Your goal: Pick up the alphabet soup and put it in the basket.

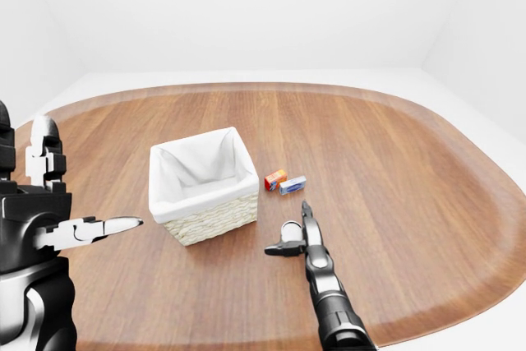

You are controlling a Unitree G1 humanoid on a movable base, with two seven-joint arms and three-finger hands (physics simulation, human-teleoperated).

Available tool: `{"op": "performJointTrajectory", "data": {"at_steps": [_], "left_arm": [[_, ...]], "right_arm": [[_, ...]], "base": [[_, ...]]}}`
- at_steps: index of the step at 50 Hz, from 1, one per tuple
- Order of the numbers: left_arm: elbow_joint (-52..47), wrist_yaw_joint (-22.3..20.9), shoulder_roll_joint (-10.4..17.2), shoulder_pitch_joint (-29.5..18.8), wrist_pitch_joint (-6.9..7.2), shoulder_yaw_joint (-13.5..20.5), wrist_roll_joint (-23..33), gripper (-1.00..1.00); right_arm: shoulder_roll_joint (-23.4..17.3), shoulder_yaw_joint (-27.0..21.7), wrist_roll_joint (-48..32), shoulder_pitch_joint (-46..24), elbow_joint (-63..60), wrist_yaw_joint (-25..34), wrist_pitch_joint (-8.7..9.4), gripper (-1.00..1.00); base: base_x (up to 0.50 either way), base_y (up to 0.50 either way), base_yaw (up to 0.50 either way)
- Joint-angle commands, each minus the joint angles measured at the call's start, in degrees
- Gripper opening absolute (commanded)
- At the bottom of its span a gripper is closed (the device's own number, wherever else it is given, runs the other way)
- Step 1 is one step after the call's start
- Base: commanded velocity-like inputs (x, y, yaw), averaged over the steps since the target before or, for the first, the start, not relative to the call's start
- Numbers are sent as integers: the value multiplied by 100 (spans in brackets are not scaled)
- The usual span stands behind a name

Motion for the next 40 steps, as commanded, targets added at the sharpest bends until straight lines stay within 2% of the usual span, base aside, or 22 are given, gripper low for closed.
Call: {"op": "performJointTrajectory", "data": {"at_steps": [1,31,40], "left_arm": [[37,-27,-10,16,0,32,-12,100],[-182,-75,-59,135,0,29,2,100],[-158,-82,-70,129,0,8,22,100]], "right_arm": [[36,61,-195,-378,1280,-178,0,100],[35,40,-239,-616,1824,-222,0,100],[24,-17,-292,-850,2311,-304,0,100]], "base": [[0,0,0],[0,0,0],[0,0,0]]}}
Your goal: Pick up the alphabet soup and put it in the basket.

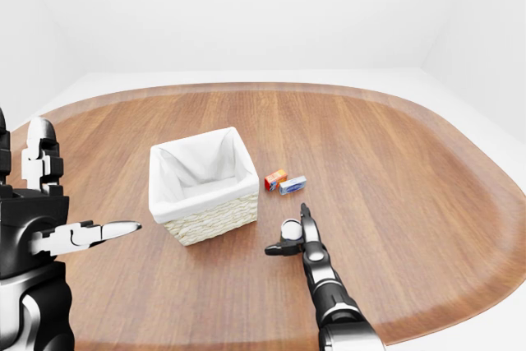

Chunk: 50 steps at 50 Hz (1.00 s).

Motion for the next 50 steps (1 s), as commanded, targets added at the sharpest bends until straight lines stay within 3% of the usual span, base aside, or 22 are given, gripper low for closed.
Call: {"op": "performJointTrajectory", "data": {"at_steps": [1,21,22,23,24,25,50], "left_arm": [[-14,-10,-9,2,0,-25,19,100],[-55,-20,-34,58,0,-64,42,100],[-68,-25,-35,64,0,-56,32,100],[-90,-31,-38,80,0,-54,29,100],[-102,-35,-40,88,0,-53,28,100],[-114,-44,-43,99,0,-54,31,100],[-42,-83,-70,132,0,-55,22,100]], "right_arm": [[56,15,85,-163,1056,-54,-1,100],[185,32,-268,-196,1333,-324,-1,100],[187,34,-305,-193,1342,-395,-1,80],[190,30,-330,-194,1350,-441,-1,-3],[192,29,-343,-190,1353,-453,-1,-67],[195,42,-381,-171,1350,-474,-1,-100],[196,32,-440,-148,1337,-486,-1,-100]], "base": [[1,0,0],[0,0,0],[0,0,0],[0,0,0],[0,0,0],[0,0,0],[0,0,0]]}}
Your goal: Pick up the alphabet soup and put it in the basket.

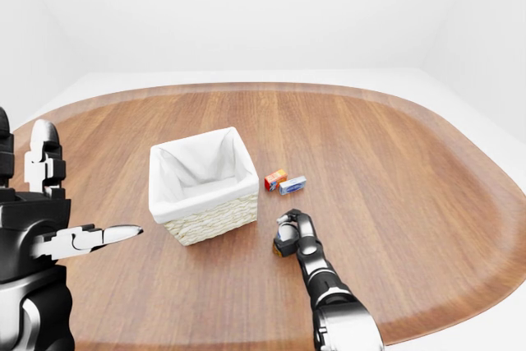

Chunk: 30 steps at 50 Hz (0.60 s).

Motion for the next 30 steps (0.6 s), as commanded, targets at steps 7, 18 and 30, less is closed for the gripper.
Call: {"op": "performJointTrajectory", "data": {"at_steps": [7,18,30], "left_arm": [[56,5,9,-21,0,-7,-5,100],[194,3,16,-30,0,-36,3,100],[298,23,26,-41,0,-91,10,100]], "right_arm": [[135,9,260,498,282,-12,0,-100],[104,33,402,483,43,58,0,-100],[50,75,650,591,-585,195,0,-100]], "base": [[0,0,0],[0,0,0],[0,0,0]]}}
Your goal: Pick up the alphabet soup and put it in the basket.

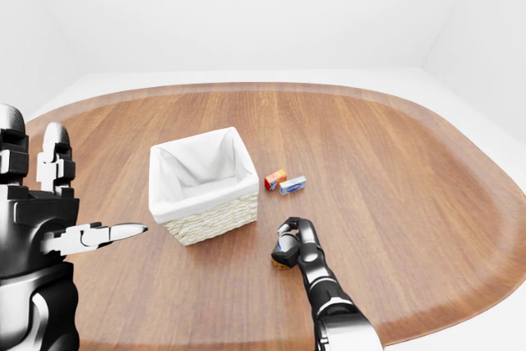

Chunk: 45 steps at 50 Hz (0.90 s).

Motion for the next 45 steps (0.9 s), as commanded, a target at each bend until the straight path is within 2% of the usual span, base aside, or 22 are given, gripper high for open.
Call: {"op": "performJointTrajectory", "data": {"at_steps": [1,42,45], "left_arm": [[74,12,5,4,0,-28,-5,100],[145,10,13,6,0,-26,-19,100],[132,11,15,-3,0,-29,-19,100]], "right_arm": [[16,81,836,259,-365,320,0,-100],[58,118,1071,1649,-5240,731,0,-100],[66,114,1072,1718,-5540,760,84,-100]], "base": [[0,0,0],[0,0,0],[0,0,0]]}}
